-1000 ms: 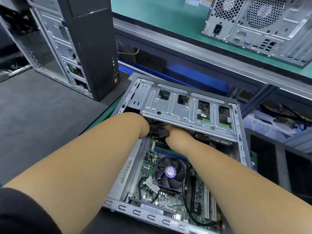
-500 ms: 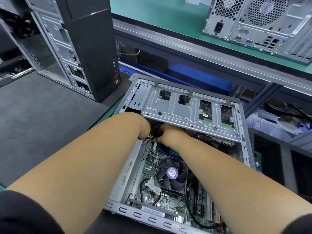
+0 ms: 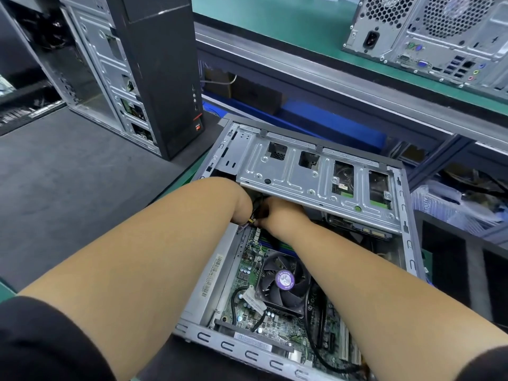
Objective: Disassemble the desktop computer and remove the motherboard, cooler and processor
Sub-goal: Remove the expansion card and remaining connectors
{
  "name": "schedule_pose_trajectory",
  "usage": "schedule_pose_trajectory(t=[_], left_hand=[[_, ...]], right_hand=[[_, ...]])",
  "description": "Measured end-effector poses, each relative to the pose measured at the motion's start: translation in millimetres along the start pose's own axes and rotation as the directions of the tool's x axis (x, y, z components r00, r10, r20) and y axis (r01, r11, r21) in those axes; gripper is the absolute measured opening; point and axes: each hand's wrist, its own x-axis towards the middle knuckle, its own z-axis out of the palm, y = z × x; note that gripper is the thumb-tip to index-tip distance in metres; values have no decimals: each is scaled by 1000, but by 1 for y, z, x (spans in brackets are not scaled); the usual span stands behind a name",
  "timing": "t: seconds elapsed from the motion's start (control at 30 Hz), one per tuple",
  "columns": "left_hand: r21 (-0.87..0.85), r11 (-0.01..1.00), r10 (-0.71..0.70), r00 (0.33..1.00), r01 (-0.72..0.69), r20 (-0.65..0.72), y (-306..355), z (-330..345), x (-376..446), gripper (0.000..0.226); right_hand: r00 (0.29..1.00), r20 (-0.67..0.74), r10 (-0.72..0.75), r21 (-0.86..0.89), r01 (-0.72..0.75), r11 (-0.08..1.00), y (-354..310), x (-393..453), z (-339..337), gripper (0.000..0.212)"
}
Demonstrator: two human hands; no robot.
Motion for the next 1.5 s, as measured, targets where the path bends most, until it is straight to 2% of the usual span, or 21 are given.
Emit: schedule_pose_trajectory(t=[0.17,0.3,0.47,0.57,0.63,0.73,0.8,0.87,0.93,1.03,1.17,1.3,1.37,1.5], left_hand=[[24,1000,6,1000,-6,12,2,0,-1,30],[12,1000,-4,1000,4,6,0,-1,-2,28],[16,1000,3,1000,-4,28,1,0,0,25],[-5,1000,-2,999,2,34,0,0,0,25],[-23,1000,-10,1000,11,29,-1,-1,0,24],[10,1000,10,999,-10,53,1,-1,0,19],[50,998,24,999,-26,45,4,-3,-1,9],[97,995,32,999,-36,42,3,-3,-2,9],[141,989,30,999,-36,43,2,-2,-3,20],[149,989,12,999,-20,53,1,-3,-7,29],[131,991,2,999,-6,34,0,-4,-10,28],[160,987,-8,999,0,48,0,-4,-9,26],[188,982,-3,999,-6,51,0,-3,-6,27],[275,961,20,998,-38,67,-3,0,0,27]], right_hand=[[998,-67,-11,-48,8,999,-1,-4,6,24],[998,-69,-13,-78,7,997,-3,-5,4,19],[995,-90,-51,-209,31,977,-9,-10,4,14],[992,-118,-54,-184,31,983,-12,-14,2,20],[989,-149,-8,-148,-15,989,-13,-13,-5,27],[981,2,195,-221,-190,957,-14,-9,-20,35],[970,54,237,-236,-219,947,-15,-13,-22,38],[989,0,147,-211,-144,967,-18,-21,-18,36],[997,-41,62,-248,-70,966,-21,-31,-15,36],[1000,-5,31,-291,-31,956,-23,-42,-21,47],[994,56,-94,-165,102,981,-35,-58,-31,14],[972,164,-171,-316,216,924,-42,-64,-15,26],[967,140,-212,-396,251,883,-39,-61,-3,33],[957,55,-286,-392,284,875,-38,-58,11,42]])
